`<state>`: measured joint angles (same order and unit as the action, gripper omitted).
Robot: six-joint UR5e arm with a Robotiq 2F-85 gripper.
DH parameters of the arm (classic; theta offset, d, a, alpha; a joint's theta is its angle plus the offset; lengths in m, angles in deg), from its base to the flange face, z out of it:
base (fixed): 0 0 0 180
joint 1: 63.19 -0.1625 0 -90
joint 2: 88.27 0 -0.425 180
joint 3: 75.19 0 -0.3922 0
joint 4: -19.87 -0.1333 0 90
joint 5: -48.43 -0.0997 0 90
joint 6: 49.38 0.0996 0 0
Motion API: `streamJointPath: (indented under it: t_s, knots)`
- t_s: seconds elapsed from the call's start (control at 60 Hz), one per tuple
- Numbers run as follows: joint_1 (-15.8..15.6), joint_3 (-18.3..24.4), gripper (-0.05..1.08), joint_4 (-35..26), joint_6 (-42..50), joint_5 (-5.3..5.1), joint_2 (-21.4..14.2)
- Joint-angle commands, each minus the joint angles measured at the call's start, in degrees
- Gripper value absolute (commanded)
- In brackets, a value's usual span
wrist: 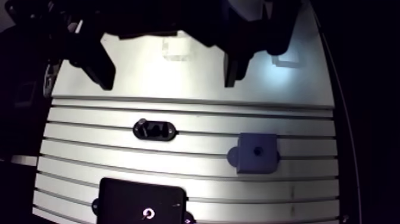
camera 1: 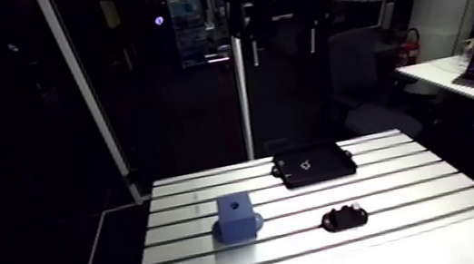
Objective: Pick up the M10 bolt and insert it into the hex recess until seated.
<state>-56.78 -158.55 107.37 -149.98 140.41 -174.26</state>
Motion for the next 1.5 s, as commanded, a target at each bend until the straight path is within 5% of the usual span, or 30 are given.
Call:
streamJointPath:
  t_s: [0.017,0.433,0.75,1.167,1.5]
  knots:
    - [0.92,-1.25,0.02,0.68,-0.25,0.0,0.01]
    - [8.1,-11.14,0.02,11.25,-6.93,-0.08,-1.04]
    - [10.25,-18.77,0.02,22.73,-8.96,-0.26,-2.99]
    - [14.64,-24.28,0.02,25.57,-10.37,-0.34,-1.01]
    - [15.12,-26.7,0.02,25.84,-10.65,-0.27,1.74]
